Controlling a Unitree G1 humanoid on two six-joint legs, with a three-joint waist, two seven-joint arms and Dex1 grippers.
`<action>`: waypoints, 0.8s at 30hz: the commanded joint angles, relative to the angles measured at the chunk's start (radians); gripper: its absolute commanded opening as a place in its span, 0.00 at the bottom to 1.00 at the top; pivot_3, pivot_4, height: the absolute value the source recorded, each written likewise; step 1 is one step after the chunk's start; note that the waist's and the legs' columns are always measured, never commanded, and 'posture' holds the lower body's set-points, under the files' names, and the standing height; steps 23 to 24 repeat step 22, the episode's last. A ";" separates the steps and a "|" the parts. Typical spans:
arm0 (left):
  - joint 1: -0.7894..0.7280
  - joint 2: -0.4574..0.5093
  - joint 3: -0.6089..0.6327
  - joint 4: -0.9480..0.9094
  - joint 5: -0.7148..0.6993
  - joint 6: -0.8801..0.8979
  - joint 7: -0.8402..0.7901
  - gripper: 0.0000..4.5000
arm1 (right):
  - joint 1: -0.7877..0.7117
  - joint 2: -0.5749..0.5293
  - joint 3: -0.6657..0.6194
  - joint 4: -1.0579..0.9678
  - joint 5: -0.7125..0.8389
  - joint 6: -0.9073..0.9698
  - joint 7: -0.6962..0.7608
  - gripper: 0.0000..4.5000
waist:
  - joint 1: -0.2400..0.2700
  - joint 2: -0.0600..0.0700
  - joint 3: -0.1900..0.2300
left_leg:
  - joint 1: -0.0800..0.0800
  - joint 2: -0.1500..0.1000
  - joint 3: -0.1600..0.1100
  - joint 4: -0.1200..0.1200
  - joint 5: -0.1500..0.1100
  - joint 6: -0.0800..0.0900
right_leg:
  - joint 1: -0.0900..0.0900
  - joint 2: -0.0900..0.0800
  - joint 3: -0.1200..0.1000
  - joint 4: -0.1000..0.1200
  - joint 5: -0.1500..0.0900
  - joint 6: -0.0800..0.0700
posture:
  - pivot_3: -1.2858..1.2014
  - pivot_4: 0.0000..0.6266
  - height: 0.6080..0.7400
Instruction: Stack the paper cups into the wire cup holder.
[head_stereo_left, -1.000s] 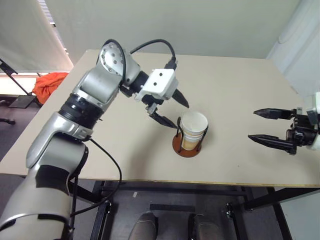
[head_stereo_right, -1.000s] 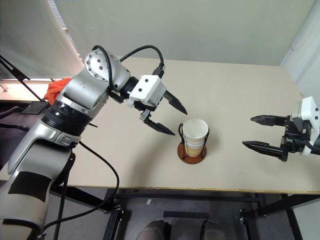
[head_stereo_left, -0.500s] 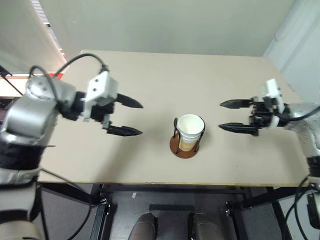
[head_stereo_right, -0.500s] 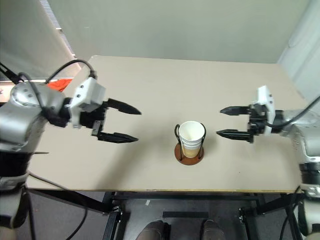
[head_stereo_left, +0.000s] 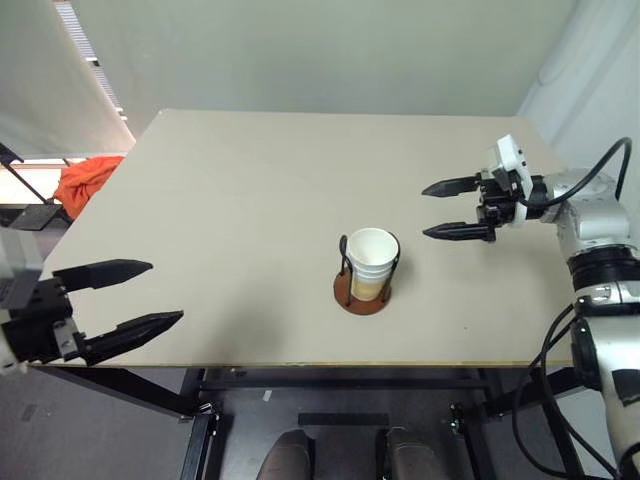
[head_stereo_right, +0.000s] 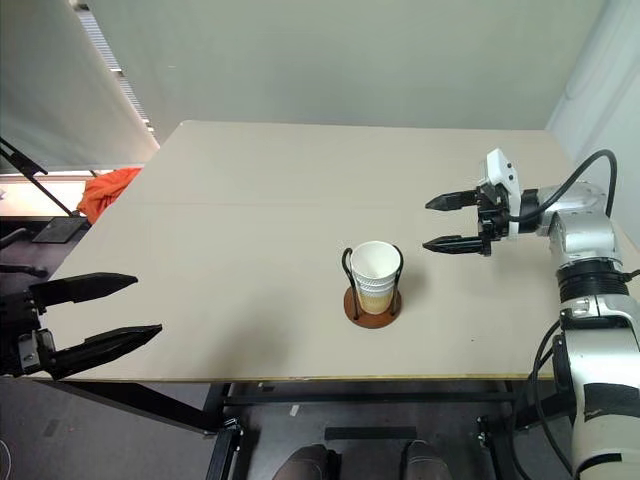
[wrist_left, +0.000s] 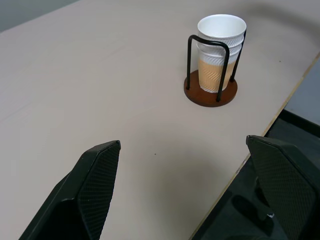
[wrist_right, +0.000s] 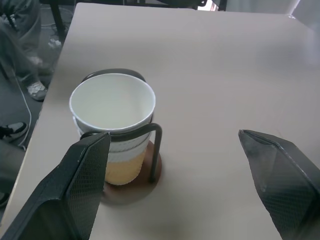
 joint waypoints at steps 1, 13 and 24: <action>0.014 0.004 0.030 -0.014 -0.035 -0.024 0.040 0.98 | -0.043 -0.003 -0.020 0.043 -0.024 -0.043 0.014 0.97 | -0.003 0.000 0.000 | 0.000 0.000 0.000 0.000 0.001 0.000 | 0.000 0.000 0.000 0.000 0.001 -0.001 | 0.52 0.24 1.00; 0.058 0.005 0.035 -0.029 -0.116 -0.047 0.135 0.98 | -0.076 0.014 -0.030 0.084 -0.057 -0.059 -0.005 0.97 | -0.009 0.001 0.001 | 0.000 0.000 0.000 -0.004 -0.001 -0.004 | -0.002 0.001 0.001 -0.002 0.001 -0.002 | 0.52 0.24 1.00; 0.099 0.005 0.046 -0.038 -0.163 -0.065 0.179 0.98 | -0.112 0.016 -0.029 0.123 -0.079 -0.075 -0.003 0.97 | -0.009 0.003 0.001 | 0.000 0.001 -0.001 -0.009 -0.002 -0.005 | -0.004 0.001 0.000 -0.003 0.001 -0.002 | 0.52 0.24 1.00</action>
